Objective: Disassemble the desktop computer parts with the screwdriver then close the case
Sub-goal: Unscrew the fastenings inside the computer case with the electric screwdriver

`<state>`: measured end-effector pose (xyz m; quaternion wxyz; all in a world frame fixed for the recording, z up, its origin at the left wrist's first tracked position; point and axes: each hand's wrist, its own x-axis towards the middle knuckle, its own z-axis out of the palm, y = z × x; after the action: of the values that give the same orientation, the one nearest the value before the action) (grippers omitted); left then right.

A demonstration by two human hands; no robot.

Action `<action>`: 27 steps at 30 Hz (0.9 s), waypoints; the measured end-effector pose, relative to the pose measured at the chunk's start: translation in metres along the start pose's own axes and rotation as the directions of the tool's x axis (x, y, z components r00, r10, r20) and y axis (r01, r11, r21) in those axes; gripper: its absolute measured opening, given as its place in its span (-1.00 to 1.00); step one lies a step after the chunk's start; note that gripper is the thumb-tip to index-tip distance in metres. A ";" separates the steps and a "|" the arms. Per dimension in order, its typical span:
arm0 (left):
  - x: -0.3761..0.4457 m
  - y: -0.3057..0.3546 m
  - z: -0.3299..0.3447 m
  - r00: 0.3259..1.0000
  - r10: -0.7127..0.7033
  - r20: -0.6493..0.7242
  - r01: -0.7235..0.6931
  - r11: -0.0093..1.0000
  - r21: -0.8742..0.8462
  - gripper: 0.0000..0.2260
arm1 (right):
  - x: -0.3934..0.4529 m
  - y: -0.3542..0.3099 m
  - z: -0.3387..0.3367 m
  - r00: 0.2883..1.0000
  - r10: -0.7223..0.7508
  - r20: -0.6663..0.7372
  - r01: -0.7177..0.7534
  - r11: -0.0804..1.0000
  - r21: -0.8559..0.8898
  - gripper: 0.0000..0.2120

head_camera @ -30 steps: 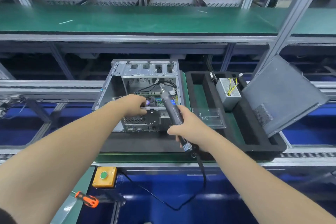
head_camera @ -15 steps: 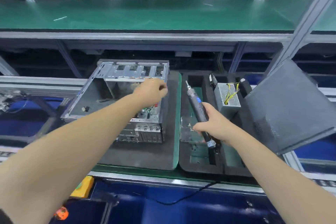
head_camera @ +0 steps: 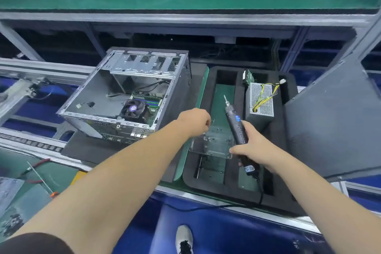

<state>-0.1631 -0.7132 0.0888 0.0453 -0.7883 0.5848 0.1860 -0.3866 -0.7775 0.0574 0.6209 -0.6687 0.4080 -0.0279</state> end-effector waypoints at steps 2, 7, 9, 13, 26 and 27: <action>0.009 0.008 0.012 1.000 0.002 0.027 -0.001 1.000 -0.013 -0.84 | -0.002 0.009 -0.006 1.000 0.014 -0.026 -0.014 1.000 0.012 -0.17; 0.027 0.029 0.042 0.999 0.027 0.026 -0.027 1.000 -0.005 -0.83 | -0.008 0.032 -0.022 0.996 0.059 -0.060 -0.055 0.996 0.068 -0.18; 0.035 0.038 0.053 0.999 0.049 0.013 -0.050 0.999 0.010 -0.83 | -0.012 0.038 -0.026 0.994 0.077 -0.072 -0.070 0.993 0.098 -0.20; 0.052 0.054 0.066 0.994 0.106 0.011 -0.106 0.992 0.061 -0.87 | -0.017 0.045 -0.030 0.993 0.082 -0.090 -0.072 0.991 0.114 -0.23; 0.063 0.054 0.083 0.971 0.233 0.058 -0.240 0.958 0.158 -0.87 | -0.020 0.038 -0.027 0.989 0.072 -0.126 -0.058 0.992 0.110 -0.24; 0.062 0.054 0.084 0.971 0.231 0.059 -0.237 0.959 0.156 -0.87 | -0.020 0.037 -0.025 0.990 0.069 -0.126 -0.055 0.992 0.113 -0.25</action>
<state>-0.2183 -0.7616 -0.0026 0.0988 -0.7034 0.6860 0.1578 -0.4326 -0.7828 0.0407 0.6292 -0.6175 0.4662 -0.0742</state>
